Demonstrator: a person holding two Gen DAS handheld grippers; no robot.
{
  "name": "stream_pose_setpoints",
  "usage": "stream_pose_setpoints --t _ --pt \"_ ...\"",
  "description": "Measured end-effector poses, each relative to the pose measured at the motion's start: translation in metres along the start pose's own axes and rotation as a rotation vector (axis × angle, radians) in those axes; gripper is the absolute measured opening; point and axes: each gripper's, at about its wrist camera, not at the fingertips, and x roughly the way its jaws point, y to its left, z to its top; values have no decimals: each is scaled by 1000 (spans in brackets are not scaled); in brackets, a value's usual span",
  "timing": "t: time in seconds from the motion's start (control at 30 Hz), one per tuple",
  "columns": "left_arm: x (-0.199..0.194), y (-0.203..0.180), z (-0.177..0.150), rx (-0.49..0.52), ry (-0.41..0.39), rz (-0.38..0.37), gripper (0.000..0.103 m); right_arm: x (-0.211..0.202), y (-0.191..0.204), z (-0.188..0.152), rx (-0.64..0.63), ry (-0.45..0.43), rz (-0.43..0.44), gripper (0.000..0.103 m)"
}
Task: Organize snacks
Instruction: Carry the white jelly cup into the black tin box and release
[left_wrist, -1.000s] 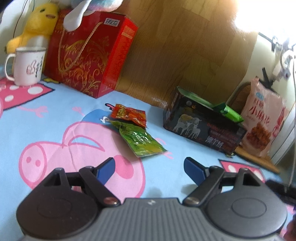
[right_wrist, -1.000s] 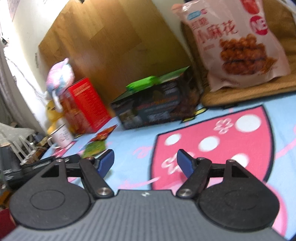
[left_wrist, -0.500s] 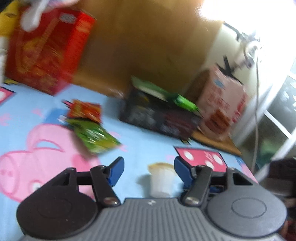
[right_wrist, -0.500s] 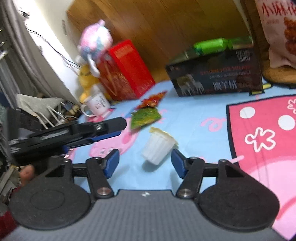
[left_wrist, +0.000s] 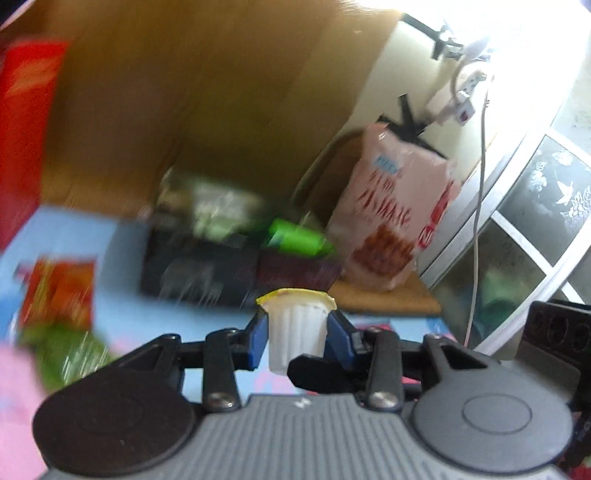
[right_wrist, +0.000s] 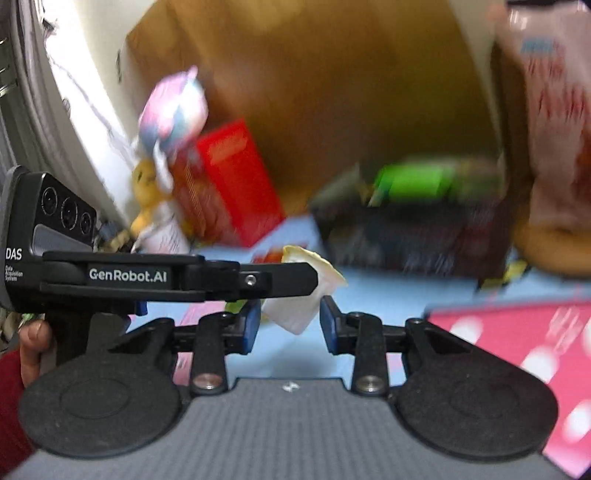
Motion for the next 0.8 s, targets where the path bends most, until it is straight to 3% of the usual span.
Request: stream_pose_setpoints --t 0.13,0.27,0.4,0.43,0.5,0.6,0.67,0.8 --pt "35 -8 34 -2 5 -11 37 0 -17 33 -18 -40 -82 37" --pt "67 -4 56 -35 21 -7 37 15 -36 60 -16 -21 -135 37" --pt "79 -3 67 -30 -20 -6 47 32 -50 74 -42 -11 -186 40" --pt "76 -2 68 -33 -28 -11 51 33 -52 76 -50 -29 -192 41" --pt "72 -3 71 -33 -50 -15 59 38 -55 81 -75 -61 -233 54" --pt "54 -1 71 12 -96 41 67 42 -53 82 -135 -101 -341 55" --pt "35 9 69 41 -136 74 68 41 -51 80 -161 -121 -372 55" --pt "-3 51 68 -43 -186 136 68 28 -38 73 -187 -195 -372 55"
